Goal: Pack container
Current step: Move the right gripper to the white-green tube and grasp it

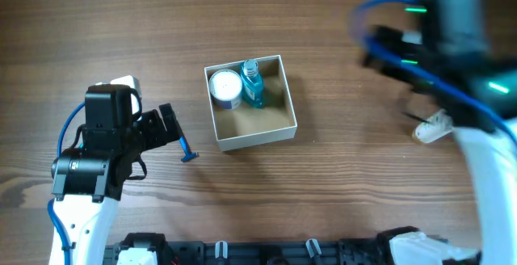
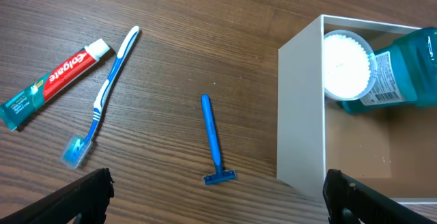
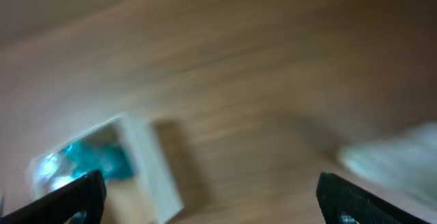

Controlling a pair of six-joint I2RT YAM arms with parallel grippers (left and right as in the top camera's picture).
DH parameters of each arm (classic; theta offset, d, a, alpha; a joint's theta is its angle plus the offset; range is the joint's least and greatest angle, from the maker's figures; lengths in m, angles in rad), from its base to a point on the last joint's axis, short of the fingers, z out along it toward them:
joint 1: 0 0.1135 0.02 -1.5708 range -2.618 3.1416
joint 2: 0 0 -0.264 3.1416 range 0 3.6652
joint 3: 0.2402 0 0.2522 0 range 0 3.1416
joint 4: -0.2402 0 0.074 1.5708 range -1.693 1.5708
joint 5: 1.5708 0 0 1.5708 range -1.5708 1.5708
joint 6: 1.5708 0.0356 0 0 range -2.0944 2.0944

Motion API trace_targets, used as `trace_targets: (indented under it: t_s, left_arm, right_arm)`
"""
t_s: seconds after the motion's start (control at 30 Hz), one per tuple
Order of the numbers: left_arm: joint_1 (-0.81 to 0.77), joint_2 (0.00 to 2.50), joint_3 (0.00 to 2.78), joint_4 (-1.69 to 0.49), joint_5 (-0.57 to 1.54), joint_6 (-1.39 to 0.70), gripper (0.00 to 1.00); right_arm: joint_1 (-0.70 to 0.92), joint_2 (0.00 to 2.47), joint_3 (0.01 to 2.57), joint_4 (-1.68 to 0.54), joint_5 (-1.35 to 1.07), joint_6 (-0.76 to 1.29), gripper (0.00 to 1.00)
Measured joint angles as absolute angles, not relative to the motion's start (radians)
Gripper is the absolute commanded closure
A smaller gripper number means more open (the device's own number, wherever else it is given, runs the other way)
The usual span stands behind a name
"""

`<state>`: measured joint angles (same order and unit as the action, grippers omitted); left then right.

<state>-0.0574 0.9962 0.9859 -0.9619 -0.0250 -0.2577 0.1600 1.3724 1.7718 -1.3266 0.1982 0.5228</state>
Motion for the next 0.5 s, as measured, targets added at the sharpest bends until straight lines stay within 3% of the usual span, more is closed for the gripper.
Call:
trace_targets:
  t_s: [0.2,0.5]
  left_arm:
    - [-0.057,0.996,0.986,-0.962,-0.025,-0.258,0.00]
    - [-0.057,0.996,0.986,-0.962,-0.025,-0.258,0.00]
  right_arm:
    - [-0.185,1.363,1.763,-1.466,0.196,0.536,0.00]
    - [-0.338,1.406,1.473,-1.332,0.127,0.382,0.00]
